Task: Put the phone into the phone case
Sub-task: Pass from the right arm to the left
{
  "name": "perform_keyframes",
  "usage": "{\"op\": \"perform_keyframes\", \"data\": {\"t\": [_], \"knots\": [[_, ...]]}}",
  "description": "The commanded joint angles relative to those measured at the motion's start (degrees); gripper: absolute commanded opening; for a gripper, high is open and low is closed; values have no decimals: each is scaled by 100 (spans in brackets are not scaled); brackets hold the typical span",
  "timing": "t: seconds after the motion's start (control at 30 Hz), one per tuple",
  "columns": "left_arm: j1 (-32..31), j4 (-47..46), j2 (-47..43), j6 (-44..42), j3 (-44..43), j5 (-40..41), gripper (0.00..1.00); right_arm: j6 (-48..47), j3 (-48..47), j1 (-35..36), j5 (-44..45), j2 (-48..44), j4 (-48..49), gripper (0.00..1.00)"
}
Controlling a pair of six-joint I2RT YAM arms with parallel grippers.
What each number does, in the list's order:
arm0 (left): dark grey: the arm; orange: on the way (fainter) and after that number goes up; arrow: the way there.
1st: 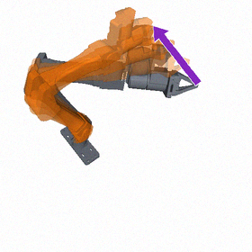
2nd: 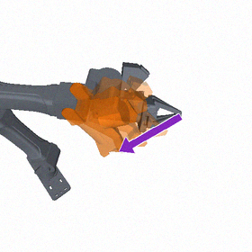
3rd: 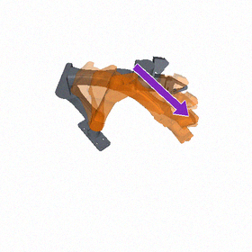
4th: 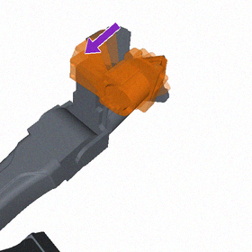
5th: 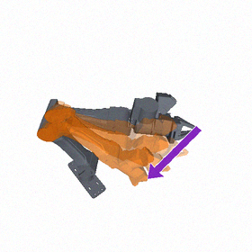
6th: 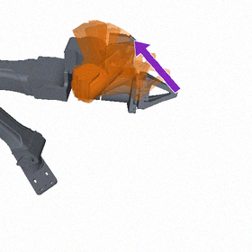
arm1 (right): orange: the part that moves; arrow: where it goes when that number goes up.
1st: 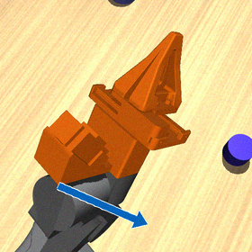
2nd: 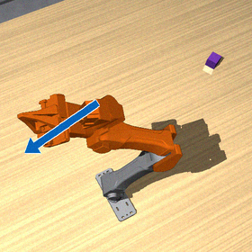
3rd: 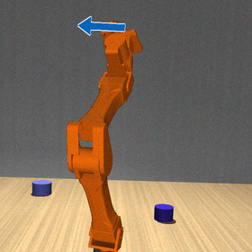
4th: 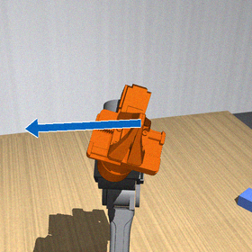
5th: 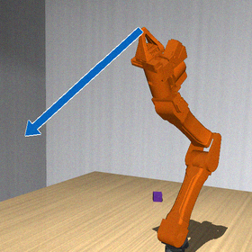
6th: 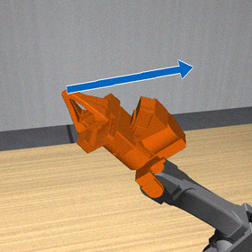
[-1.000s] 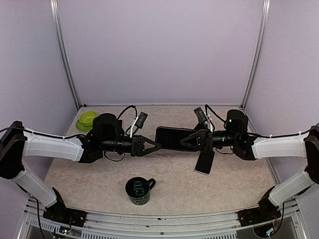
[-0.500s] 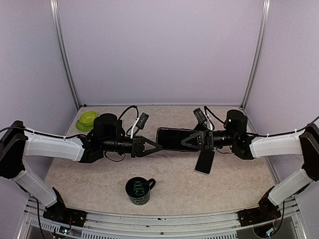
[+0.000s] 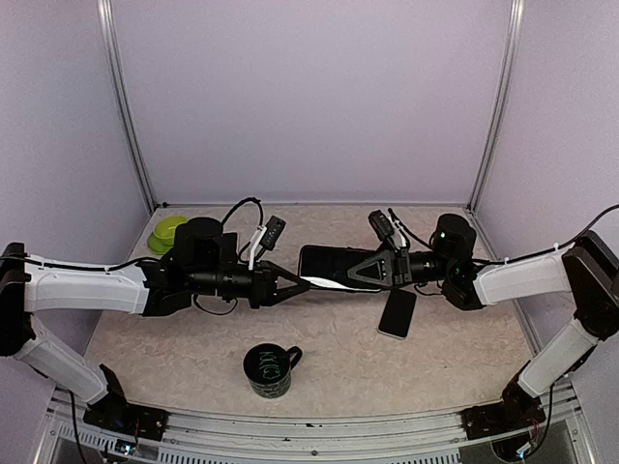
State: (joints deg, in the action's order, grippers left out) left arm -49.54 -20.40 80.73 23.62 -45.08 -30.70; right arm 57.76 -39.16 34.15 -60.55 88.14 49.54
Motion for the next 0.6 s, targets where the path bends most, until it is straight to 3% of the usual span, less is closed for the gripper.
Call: {"op": "perform_keyframes", "data": {"t": [0.0, 0.23, 0.4, 0.57], "knots": [[-236, 301, -194, -1007, -104, -8, 19, 936, -109, -136, 686, 213, -24, 0], [-88, -159, -456, -630, 165, -226, 46, 590, -92, -137, 659, 288, -131, 0], [266, -787, -363, 107, 347, -487, 58, 385, -75, -139, 625, 332, -94, 0], [581, -853, -60, 579, 316, -485, 67, 164, 10, -141, 601, 210, 21, 0]]}}
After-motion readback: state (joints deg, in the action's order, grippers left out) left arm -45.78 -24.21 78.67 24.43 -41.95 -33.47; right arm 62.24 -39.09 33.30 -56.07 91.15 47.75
